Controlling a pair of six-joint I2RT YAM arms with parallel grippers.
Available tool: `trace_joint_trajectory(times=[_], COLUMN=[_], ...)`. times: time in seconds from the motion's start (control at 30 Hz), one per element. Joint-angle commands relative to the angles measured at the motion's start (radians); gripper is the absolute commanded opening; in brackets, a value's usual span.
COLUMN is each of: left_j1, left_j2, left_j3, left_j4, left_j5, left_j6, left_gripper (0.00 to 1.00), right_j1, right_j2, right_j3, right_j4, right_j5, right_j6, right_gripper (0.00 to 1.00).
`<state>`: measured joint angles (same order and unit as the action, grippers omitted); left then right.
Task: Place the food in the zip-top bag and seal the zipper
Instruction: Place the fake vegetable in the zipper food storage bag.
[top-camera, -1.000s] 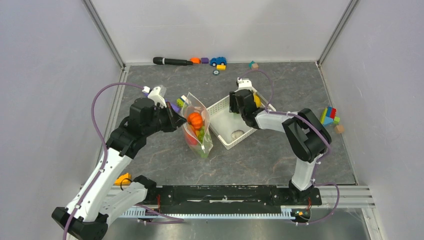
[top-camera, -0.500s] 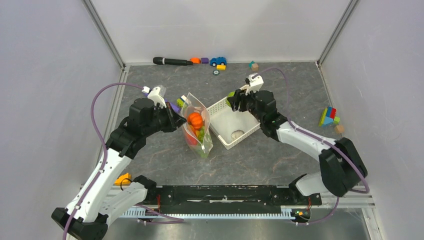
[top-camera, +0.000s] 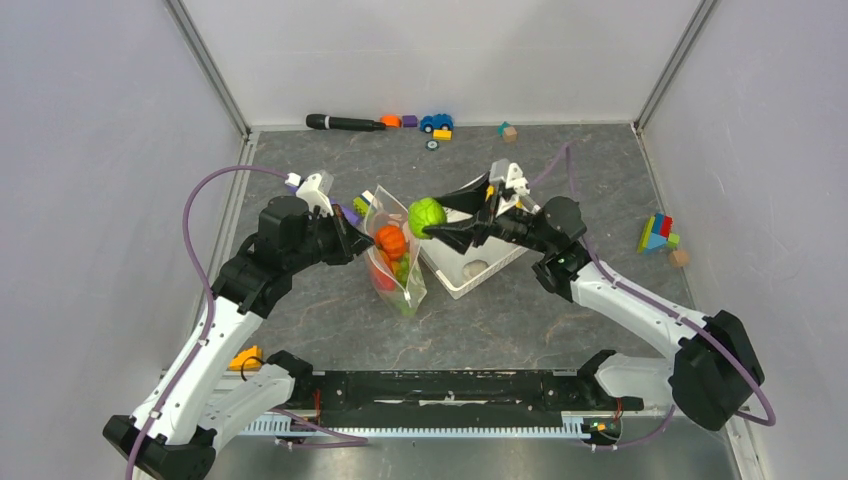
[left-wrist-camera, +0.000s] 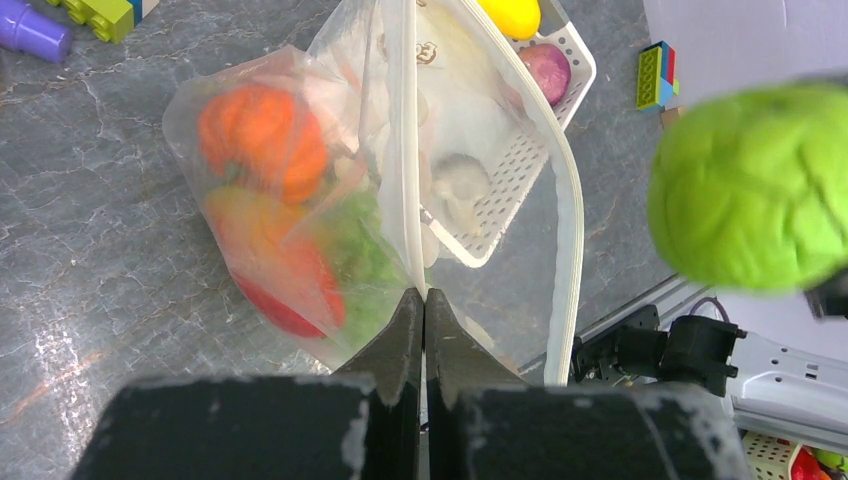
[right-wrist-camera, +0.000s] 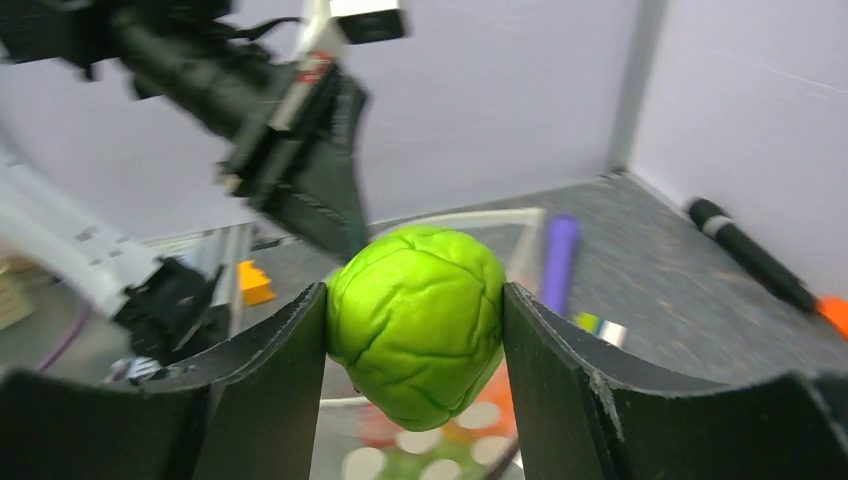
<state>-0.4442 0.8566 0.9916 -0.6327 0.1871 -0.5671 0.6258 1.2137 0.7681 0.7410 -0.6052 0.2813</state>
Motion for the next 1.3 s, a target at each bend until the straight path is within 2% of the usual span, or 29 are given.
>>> trace_joint_trajectory(times=[0.0, 0.17, 0.47, 0.57, 0.73, 0.9, 0.97, 1.1, 1.2, 1.27], left_j1=[0.006, 0.006, 0.007, 0.007, 0.009, 0.008, 0.010, 0.010, 0.010, 0.009], left_j2=[-0.011, -0.020, -0.024, -0.025, -0.026, -0.027, -0.027, -0.025, -0.024, -0.024], left_j3=[0.001, 0.001, 0.000, -0.001, -0.001, 0.000, -0.001, -0.001, 0.000, -0.001], left_j4=[0.037, 0.039, 0.039, 0.039, 0.039, 0.039, 0.040, 0.039, 0.039, 0.039], left_j5=[0.032, 0.032, 0.034, 0.034, 0.034, 0.034, 0.034, 0.037, 0.039, 0.038], left_j6=[0.017, 0.017, 0.017, 0.016, 0.015, 0.018, 0.017, 0.015, 0.016, 0.015], left_gripper=[0.02, 0.02, 0.02, 0.02, 0.02, 0.02, 0.02, 0.02, 0.02, 0.02], right_j1=[0.074, 0.146, 0.202, 0.217, 0.224, 0.224, 0.224, 0.224, 0.224, 0.224], right_j2=[0.016, 0.072, 0.164, 0.176, 0.167, 0.158, 0.157, 0.158, 0.158, 0.156], right_j3=[0.072, 0.132, 0.218, 0.240, 0.242, 0.239, 0.239, 0.240, 0.243, 0.247], right_j4=[0.042, -0.068, -0.268, -0.334, -0.380, -0.389, -0.395, -0.403, -0.404, -0.403], right_j5=[-0.148, -0.124, 0.024, 0.084, 0.129, 0.119, 0.115, 0.098, 0.078, 0.069], right_j6=[-0.034, -0.128, -0.225, -0.260, -0.273, -0.273, -0.272, -0.273, -0.272, -0.268], right_gripper=[0.29, 0.30, 0.33, 0.36, 0.55, 0.68, 0.79, 0.91, 0.97, 0.98])
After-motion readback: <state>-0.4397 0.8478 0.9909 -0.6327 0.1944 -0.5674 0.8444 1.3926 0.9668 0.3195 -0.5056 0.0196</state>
